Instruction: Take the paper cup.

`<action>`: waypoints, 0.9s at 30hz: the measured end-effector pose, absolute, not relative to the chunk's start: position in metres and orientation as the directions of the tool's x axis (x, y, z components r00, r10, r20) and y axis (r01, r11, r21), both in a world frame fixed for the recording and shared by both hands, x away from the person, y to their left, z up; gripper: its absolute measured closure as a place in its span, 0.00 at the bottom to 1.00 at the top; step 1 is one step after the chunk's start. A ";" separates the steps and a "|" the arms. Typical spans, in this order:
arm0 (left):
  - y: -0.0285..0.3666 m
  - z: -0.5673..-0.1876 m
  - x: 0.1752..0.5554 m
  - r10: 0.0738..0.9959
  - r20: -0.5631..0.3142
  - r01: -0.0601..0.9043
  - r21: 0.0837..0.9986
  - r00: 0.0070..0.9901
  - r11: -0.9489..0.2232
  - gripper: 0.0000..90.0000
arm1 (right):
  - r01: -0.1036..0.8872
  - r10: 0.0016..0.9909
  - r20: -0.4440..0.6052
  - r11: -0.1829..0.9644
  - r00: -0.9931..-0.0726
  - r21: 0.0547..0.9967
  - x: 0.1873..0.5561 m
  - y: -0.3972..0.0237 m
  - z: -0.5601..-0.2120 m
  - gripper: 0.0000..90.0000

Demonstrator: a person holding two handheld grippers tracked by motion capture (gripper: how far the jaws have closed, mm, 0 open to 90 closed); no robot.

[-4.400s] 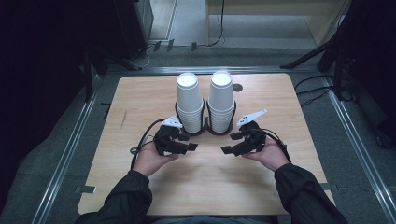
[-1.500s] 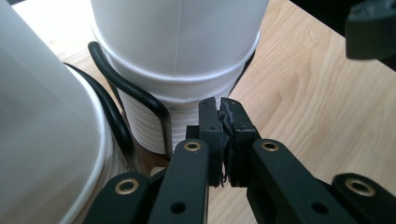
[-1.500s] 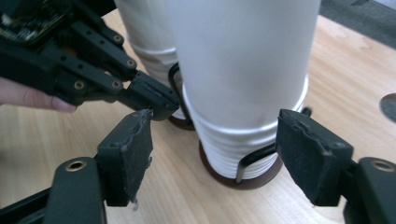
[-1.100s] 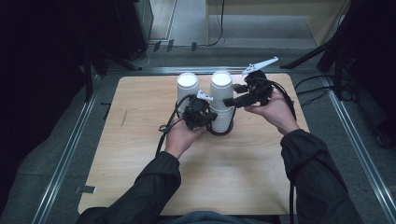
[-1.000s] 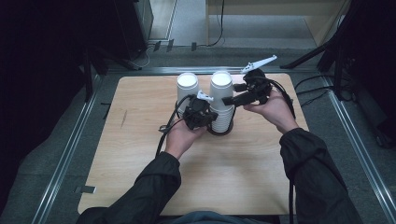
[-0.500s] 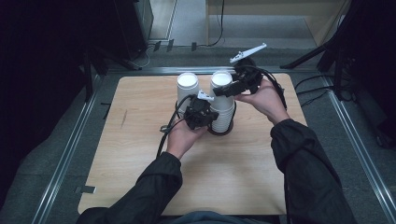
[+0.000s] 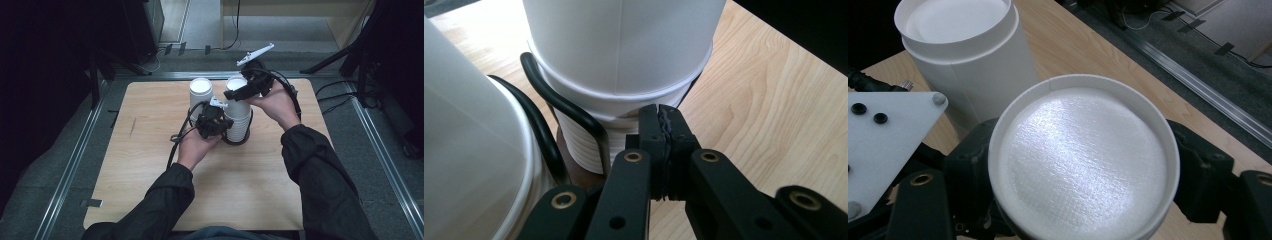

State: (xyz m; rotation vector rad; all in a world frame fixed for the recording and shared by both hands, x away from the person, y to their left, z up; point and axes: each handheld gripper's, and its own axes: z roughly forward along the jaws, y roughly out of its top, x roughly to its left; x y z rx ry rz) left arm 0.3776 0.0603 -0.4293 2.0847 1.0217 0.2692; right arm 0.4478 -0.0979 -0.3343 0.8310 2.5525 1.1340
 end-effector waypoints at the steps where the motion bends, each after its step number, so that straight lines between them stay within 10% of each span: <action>1: 0.060 -0.429 0.378 0.745 -0.144 0.579 0.729 0.652 -0.365 1.00 | 0.404 0.582 0.015 0.546 -0.813 0.734 0.448 -0.097 -0.334 0.28; 27: 0.066 -0.431 0.380 0.739 -0.178 0.595 0.724 0.650 -0.349 1.00 | 0.380 0.561 0.052 0.486 -0.826 0.787 0.437 -0.114 -0.271 0.28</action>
